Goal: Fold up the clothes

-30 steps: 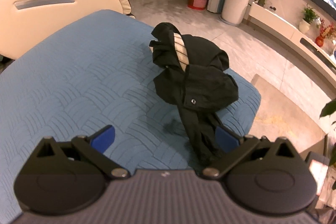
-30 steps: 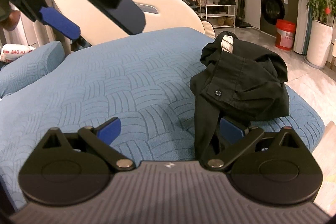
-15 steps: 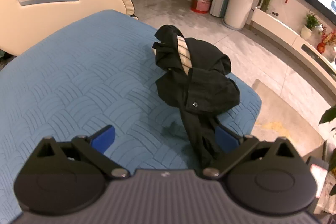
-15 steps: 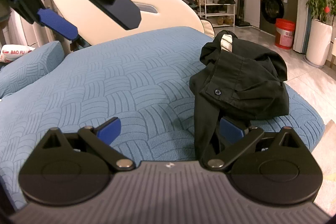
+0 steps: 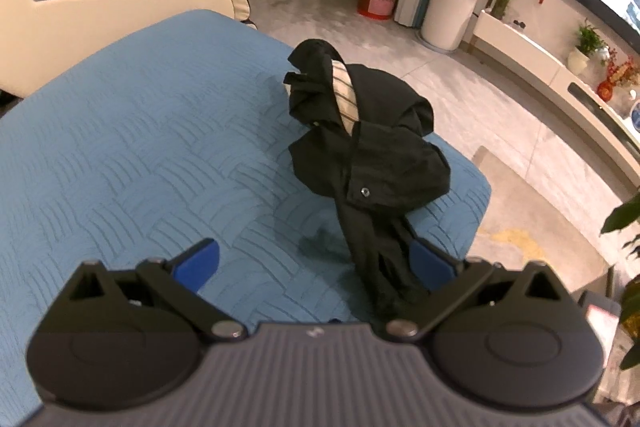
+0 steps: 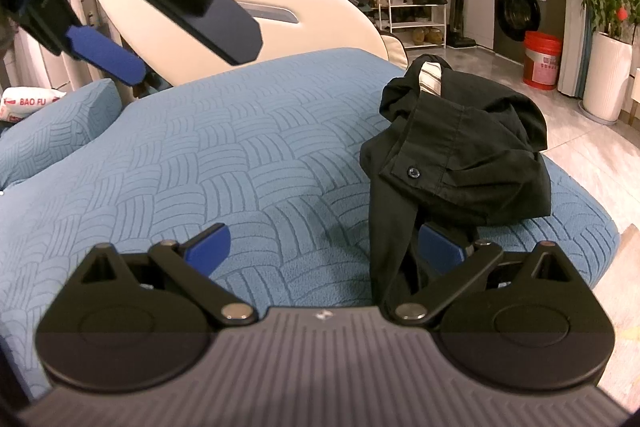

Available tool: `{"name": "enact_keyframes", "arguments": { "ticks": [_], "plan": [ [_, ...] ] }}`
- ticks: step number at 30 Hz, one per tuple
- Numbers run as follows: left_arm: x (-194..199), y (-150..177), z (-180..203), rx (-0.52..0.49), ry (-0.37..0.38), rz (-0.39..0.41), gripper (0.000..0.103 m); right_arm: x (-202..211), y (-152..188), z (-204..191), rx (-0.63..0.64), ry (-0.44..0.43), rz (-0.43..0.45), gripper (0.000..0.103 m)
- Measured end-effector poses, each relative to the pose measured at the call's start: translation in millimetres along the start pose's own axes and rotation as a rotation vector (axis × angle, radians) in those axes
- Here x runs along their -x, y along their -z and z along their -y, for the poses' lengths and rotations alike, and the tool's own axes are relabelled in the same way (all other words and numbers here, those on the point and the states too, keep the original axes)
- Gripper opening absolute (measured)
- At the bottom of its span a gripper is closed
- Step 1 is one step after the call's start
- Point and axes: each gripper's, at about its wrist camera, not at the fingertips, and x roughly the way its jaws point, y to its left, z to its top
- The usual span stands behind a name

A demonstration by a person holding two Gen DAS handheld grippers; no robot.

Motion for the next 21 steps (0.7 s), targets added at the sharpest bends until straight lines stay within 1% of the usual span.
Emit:
{"name": "enact_keyframes", "arguments": {
  "ticks": [5, 6, 7, 8, 21],
  "plan": [
    [0, 3, 4, -0.013, 0.002, -0.003, 0.103, 11, 3, 5, -0.02, -0.006, 0.003, 0.103],
    [-1, 4, 4, -0.01, 0.0, -0.003, 0.103, 10, 3, 3, -0.021, -0.006, 0.001, 0.103],
    [-1, 5, 3, -0.007, -0.001, -0.003, 0.103, -6, -3, -10, -0.01, -0.002, -0.01, 0.103],
    [-1, 5, 3, -0.005, 0.0, -0.002, 0.103, -11, -6, -12, -0.007, -0.002, -0.013, 0.103],
    [-3, 6, 6, -0.009, 0.005, -0.002, 0.103, -7, -5, -14, -0.022, -0.004, -0.012, 0.103]
  ]
}}
